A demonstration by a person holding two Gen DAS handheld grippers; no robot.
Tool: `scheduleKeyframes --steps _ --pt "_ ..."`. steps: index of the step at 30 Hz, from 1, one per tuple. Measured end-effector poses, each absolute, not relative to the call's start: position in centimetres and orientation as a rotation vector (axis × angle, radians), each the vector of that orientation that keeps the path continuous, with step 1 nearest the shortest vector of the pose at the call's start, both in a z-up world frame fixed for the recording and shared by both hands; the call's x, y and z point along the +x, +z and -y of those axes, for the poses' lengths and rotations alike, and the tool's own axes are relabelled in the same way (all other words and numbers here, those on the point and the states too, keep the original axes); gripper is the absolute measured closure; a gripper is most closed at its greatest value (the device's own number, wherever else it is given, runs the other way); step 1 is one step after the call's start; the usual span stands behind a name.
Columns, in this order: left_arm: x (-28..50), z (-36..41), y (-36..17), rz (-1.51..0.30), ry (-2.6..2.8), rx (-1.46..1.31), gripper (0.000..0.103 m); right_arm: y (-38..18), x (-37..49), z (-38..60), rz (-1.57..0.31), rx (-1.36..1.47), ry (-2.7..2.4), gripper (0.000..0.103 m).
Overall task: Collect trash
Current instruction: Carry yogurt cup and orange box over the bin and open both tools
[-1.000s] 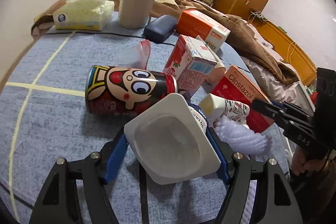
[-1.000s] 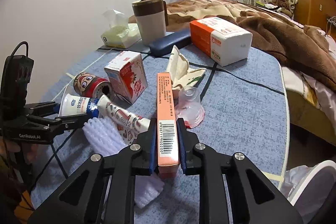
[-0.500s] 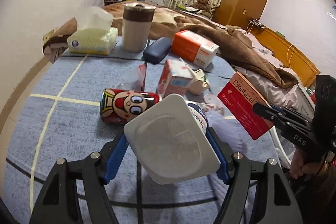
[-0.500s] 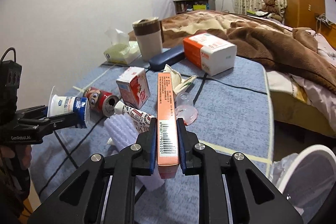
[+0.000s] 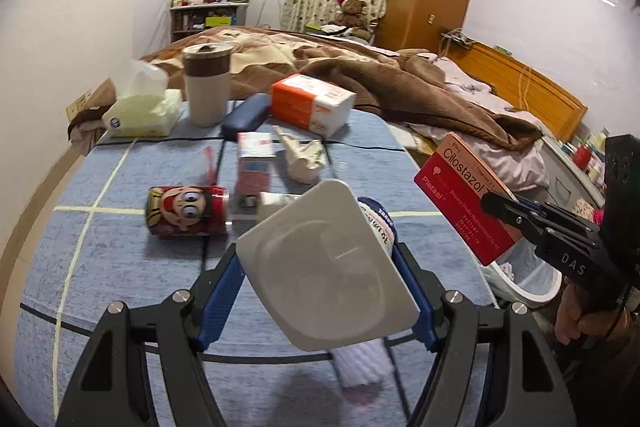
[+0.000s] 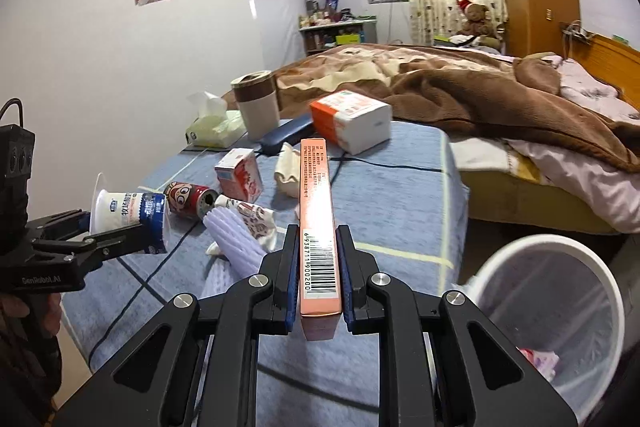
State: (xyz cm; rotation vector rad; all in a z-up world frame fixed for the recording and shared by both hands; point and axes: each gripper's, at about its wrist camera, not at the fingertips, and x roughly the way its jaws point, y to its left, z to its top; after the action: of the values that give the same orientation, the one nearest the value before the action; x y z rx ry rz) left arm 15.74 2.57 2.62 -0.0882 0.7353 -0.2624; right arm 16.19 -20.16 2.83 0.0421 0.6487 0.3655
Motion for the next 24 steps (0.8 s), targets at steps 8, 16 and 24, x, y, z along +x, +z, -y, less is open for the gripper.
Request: scheduleKeyframes --steps 8,16,24 --pt "14.7 2.6 3.7 -0.708 -0.343 -0.028 0.028 3.3 14.3 24.2 -0.623 0.080 0.265 0.085" --pt "14.6 8.5 4.0 -0.698 -0.439 0.035 0.028 2.7 12.6 28.5 -0.636 0.112 0.140 0.085" --pt "14.7 14.2 4.2 -0.694 -0.526 0.086 0.028 2.5 11.6 31.8 -0.651 0.144 0.048 0.085"
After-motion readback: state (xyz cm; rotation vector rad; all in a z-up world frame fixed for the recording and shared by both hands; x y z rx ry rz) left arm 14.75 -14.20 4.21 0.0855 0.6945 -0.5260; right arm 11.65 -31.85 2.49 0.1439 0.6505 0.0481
